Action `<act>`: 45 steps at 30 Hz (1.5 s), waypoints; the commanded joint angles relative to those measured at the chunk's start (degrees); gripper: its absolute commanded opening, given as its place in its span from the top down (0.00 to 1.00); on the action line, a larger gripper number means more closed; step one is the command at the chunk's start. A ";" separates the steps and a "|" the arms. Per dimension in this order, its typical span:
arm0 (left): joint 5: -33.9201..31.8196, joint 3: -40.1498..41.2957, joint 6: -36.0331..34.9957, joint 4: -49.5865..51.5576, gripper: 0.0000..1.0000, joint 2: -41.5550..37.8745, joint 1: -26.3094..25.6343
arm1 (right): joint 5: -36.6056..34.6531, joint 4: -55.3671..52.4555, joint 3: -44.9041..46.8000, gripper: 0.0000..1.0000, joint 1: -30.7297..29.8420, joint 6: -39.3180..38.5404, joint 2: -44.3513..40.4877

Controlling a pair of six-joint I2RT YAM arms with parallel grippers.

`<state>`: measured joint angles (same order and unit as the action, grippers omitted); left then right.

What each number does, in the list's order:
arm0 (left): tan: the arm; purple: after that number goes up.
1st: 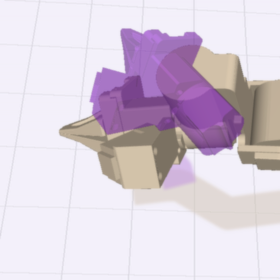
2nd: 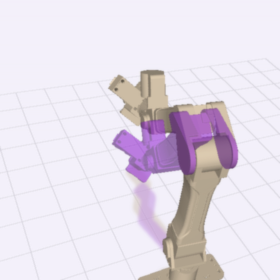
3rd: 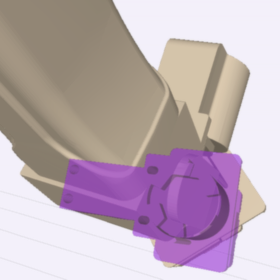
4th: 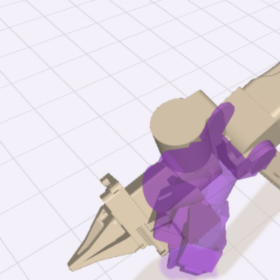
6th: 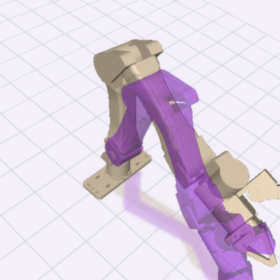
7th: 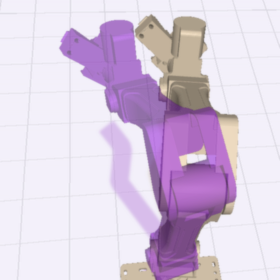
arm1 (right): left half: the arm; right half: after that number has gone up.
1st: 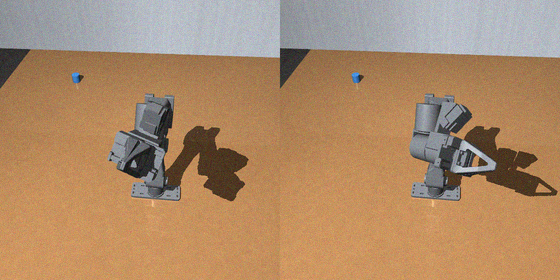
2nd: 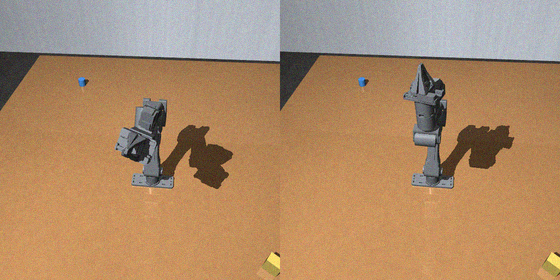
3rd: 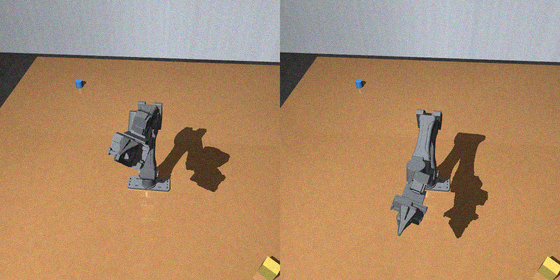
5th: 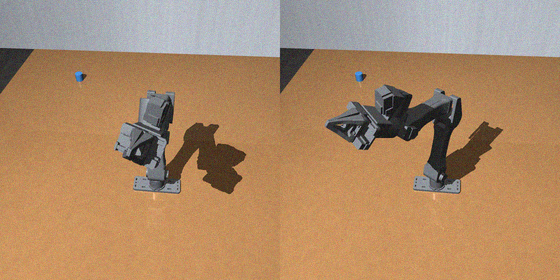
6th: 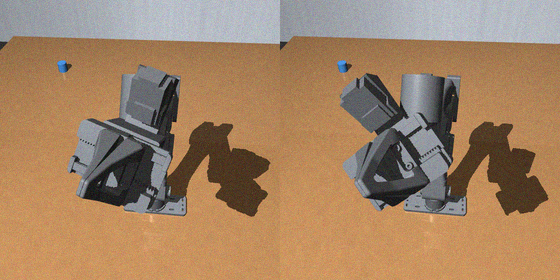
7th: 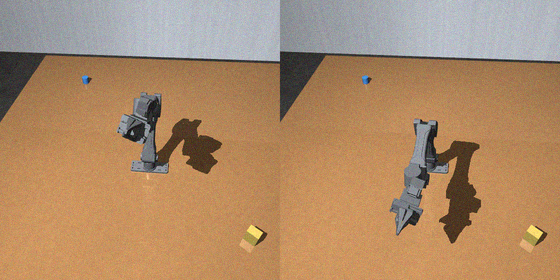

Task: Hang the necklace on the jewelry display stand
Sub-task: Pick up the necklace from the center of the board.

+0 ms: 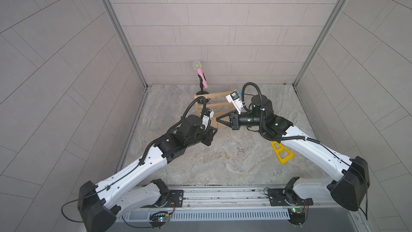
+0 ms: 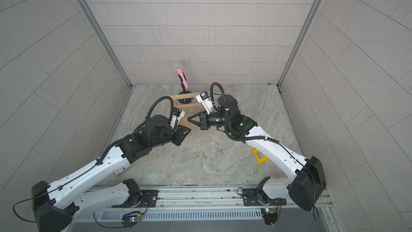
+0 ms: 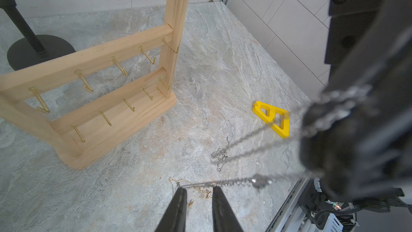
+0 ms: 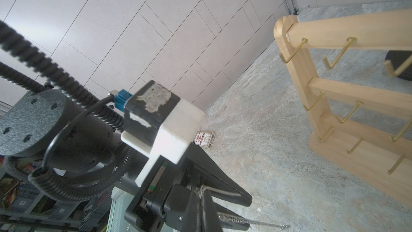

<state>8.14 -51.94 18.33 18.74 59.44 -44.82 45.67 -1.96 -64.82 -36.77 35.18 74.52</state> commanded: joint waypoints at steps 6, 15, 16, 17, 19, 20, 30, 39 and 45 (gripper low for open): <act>-0.25 -1.32 -1.39 -0.81 0.76 0.13 -0.34 | 0.73 0.68 -1.69 1.00 -0.67 0.37 -0.41; -1.08 -1.41 -1.80 -0.94 0.76 0.41 -0.36 | 1.26 0.82 -1.85 1.00 -1.10 0.67 -0.22; -1.11 -1.41 -1.88 -0.99 0.76 0.39 -0.31 | 1.26 0.85 -1.80 1.00 -1.19 0.68 -0.19; -1.27 -1.41 -1.92 -0.98 0.77 0.41 -0.36 | 1.38 0.85 -1.97 1.00 -1.29 0.68 -0.17; -1.61 -1.41 -2.04 -0.86 0.77 0.33 -0.34 | 1.36 0.75 -1.99 1.00 -1.37 0.66 -0.17; -1.72 -1.41 -2.02 -0.81 0.77 0.27 -0.36 | 1.35 0.75 -1.98 1.00 -1.37 0.68 -0.18; -2.79 -1.33 -2.50 -0.55 0.77 0.09 -0.31 | 1.48 0.72 -1.98 1.00 -1.48 0.64 -0.37; -3.56 -1.28 -2.99 -0.42 0.78 0.06 -0.36 | 1.53 0.48 -1.93 1.00 -1.56 0.56 -0.23; -4.28 -1.34 -3.73 0.39 0.80 -0.18 -0.36 | 1.16 0.19 -2.10 1.00 -1.55 0.24 -0.18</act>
<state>4.84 -51.94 16.45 18.79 59.79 -44.82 46.33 -2.00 -64.95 -38.00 35.22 74.52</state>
